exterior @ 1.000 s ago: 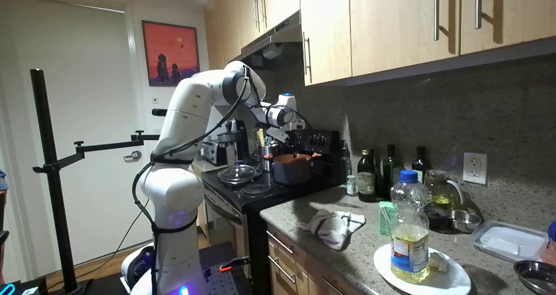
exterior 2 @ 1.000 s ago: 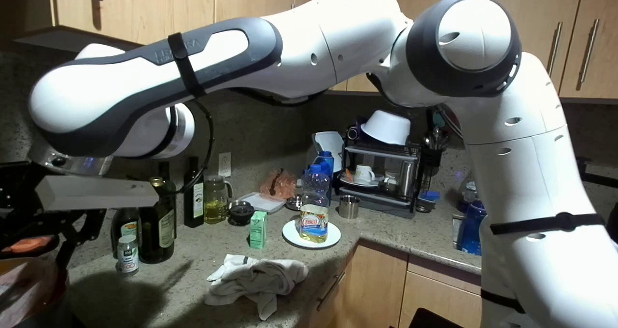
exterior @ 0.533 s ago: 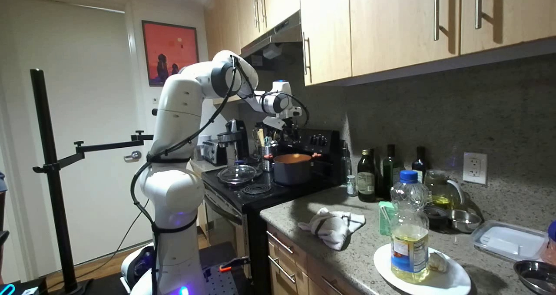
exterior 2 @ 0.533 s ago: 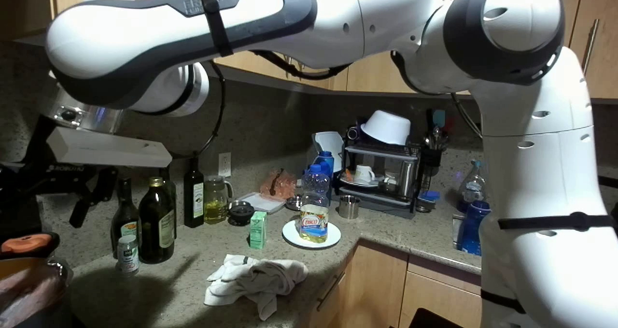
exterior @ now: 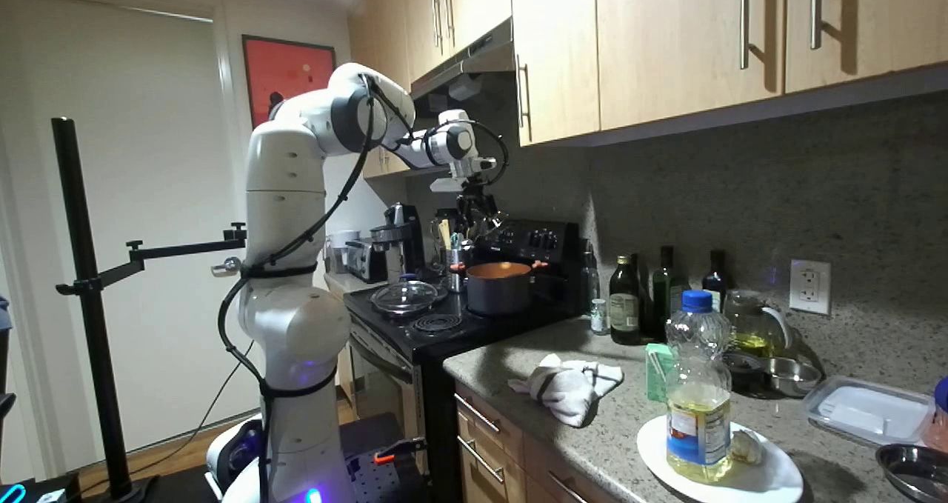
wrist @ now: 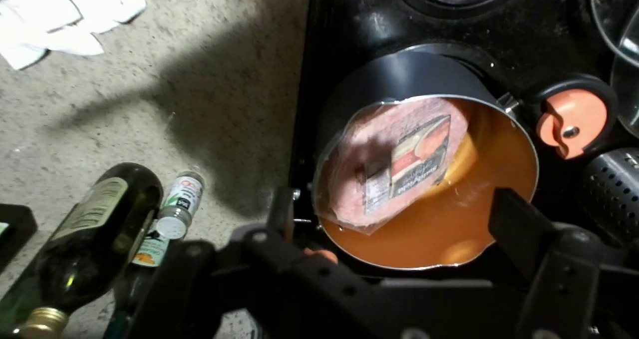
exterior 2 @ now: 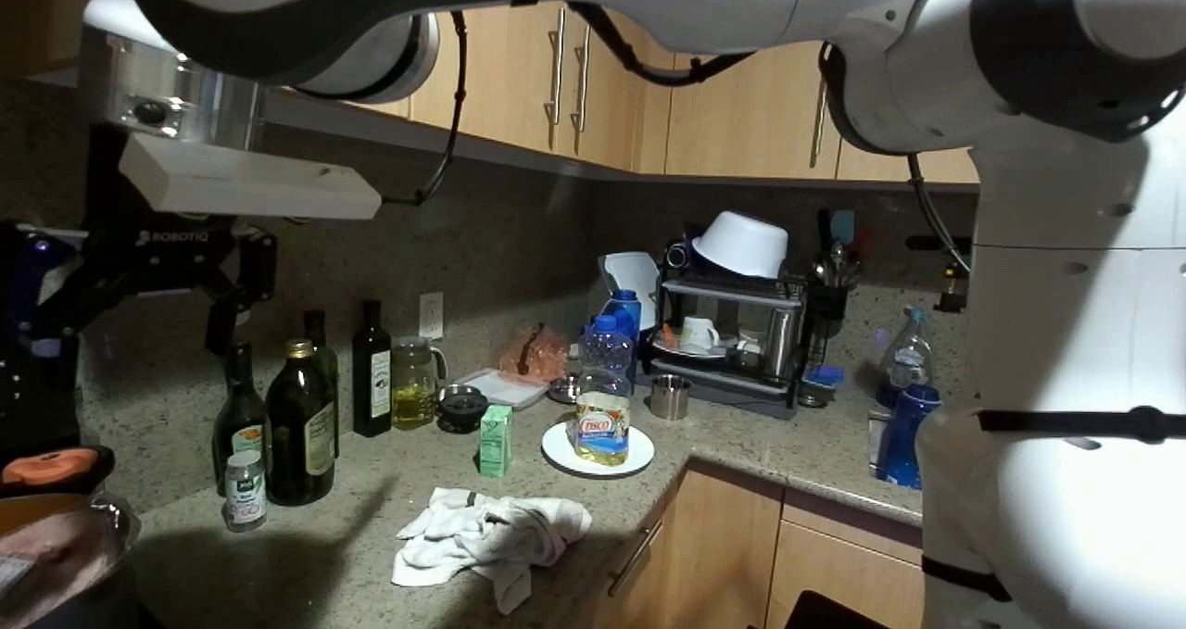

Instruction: Pick up the package from the counter and put it in the pot

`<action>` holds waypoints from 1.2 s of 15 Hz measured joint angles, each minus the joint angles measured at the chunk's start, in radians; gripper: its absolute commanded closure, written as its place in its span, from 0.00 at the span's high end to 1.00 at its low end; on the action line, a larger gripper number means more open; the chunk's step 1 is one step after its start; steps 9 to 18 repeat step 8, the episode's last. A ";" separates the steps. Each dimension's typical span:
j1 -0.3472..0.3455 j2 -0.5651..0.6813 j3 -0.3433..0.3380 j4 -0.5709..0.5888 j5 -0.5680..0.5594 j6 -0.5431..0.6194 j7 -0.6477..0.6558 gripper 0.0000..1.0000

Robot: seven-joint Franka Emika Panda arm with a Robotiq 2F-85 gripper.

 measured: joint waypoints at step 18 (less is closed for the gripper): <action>0.005 -0.055 0.041 0.000 -0.025 -0.197 0.007 1.00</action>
